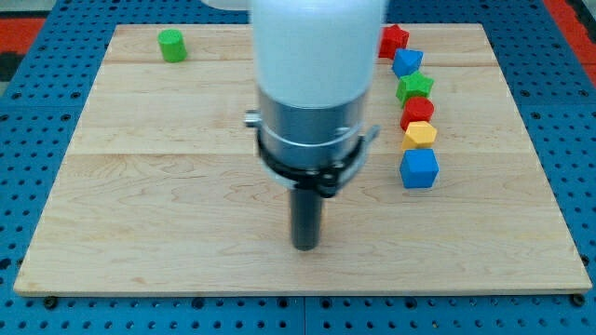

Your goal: Move the yellow heart below the blue cube

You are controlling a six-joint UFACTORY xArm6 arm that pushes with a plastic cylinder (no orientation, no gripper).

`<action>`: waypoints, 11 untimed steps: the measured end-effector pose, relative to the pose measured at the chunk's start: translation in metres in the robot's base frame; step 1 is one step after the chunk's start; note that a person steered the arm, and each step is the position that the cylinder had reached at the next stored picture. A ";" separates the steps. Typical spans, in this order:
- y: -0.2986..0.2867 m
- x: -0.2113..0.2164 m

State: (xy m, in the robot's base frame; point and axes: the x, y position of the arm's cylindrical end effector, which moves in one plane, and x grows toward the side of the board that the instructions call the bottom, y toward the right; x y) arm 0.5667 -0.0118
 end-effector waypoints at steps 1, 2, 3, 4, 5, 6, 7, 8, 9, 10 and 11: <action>-0.042 -0.006; -0.033 -0.019; -0.025 -0.035; 0.017 -0.046; 0.045 -0.041; 0.044 -0.027; 0.044 -0.009; 0.051 0.009; 0.087 0.009; 0.123 0.009; 0.142 0.009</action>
